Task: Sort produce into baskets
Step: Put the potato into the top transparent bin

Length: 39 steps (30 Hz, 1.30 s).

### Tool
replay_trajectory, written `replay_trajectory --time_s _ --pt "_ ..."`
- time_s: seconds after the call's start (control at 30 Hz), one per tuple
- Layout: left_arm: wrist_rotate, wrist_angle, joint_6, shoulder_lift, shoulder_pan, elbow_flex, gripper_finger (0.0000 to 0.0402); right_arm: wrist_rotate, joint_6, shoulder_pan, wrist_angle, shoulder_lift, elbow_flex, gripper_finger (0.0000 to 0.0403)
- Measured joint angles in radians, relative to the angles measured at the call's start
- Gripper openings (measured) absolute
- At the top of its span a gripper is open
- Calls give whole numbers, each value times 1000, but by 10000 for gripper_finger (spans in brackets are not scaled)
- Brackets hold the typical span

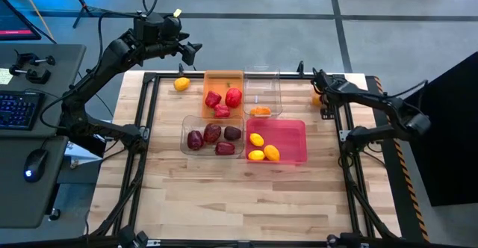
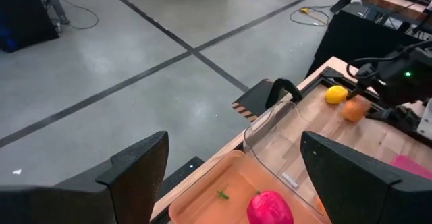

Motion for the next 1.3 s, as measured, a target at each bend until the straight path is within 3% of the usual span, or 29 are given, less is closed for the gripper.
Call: replay_trajectory --time_s 0.23,0.43,0.7,0.93,1.1,1.3 --pt "-2 -9 -19 0 0 0 323 -100 -11 -34 40 72 0 352" --pt "-19 -7 -26 0 0 0 323 -204 -247 -11 37 99 2 352" --pt "-22 -15 -35 0 0 0 323 -217 -358 66 -159 97 1 352" --pt "-22 -15 -35 0 0 0 323 -224 -415 49 -147 98 1 352" --pt "-22 -21 -35 0 0 0 323 -242 -694 47 -143 99 28 352" --pt "-22 -23 -35 0 0 0 323 -224 -910 52 -392 99 173 352"
